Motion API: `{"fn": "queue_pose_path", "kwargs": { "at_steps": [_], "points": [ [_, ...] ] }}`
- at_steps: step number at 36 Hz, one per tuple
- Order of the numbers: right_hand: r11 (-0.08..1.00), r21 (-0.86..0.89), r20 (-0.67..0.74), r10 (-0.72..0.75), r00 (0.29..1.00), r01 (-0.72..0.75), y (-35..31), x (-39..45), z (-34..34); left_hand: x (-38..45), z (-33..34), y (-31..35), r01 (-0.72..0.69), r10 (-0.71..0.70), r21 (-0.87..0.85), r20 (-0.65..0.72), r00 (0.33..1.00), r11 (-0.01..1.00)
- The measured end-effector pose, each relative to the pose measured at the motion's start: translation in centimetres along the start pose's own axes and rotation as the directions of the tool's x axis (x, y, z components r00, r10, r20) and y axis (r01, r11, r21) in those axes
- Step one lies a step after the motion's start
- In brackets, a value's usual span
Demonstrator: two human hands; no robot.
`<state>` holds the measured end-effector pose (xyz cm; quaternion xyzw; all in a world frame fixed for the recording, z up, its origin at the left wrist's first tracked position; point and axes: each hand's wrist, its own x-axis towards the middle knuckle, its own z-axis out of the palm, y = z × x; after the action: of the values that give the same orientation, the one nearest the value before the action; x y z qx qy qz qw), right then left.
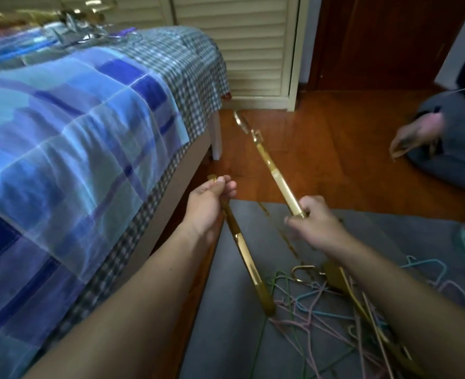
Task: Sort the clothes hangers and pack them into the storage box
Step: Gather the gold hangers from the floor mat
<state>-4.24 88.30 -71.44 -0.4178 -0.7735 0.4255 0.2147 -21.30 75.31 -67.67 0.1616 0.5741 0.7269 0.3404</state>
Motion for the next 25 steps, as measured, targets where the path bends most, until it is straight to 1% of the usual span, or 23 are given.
{"fn": "queue_pose_path", "kwargs": {
  "at_steps": [3, 5, 8, 12, 16, 19, 23, 25],
  "points": [
    [0.996, -0.046, 0.029, -0.081, 0.996, 0.082, 1.5, -2.2, 2.2, -0.1, -1.1, 0.0, 0.006, -0.007, -0.049, -0.002, 1.0, 0.999],
    [0.991, -0.078, 0.065, -0.102, 0.993, 0.107, 3.2, -3.6, 3.6, -0.3, -1.8, -0.2, -0.002, 0.0, -0.056, -0.039, 0.999, 0.998],
    [0.986, -0.08, 0.118, -0.134, 0.984, 0.144, 5.5, -5.6, 5.6, -0.5, -3.2, -0.6, -0.017, 0.01, -0.074, -0.096, 0.995, 0.997],
    [0.976, -0.074, 0.186, -0.188, 0.964, 0.204, 6.9, -7.4, 7.4, -0.7, -4.4, -0.7, -0.028, 0.027, -0.001, -0.069, 0.997, 1.0],
    [0.982, -0.07, 0.17, -0.164, 0.972, 0.178, 6.6, -7.6, 8.1, -0.3, -4.7, -0.9, -0.017, 0.016, 0.047, 0.016, 1.0, 0.999],
    [0.983, -0.069, 0.174, -0.156, 0.972, 0.17, 6.6, -7.6, 8.2, 0.0, -4.6, -1.2, 0.02, -0.024, 0.067, 0.061, 0.998, 0.998],
    [0.987, -0.062, 0.228, -0.132, 0.965, 0.15, 6.8, -8.1, 8.4, 0.3, -4.3, -1.5, 0.054, -0.053, -0.013, 0.07, 0.996, 0.998],
    [0.989, -0.04, 0.22, -0.13, 0.967, 0.142, 6.8, -8.3, 8.3, 0.5, -4.2, -1.5, 0.053, -0.049, -0.061, 0.06, 0.997, 0.997]
  ]
}}
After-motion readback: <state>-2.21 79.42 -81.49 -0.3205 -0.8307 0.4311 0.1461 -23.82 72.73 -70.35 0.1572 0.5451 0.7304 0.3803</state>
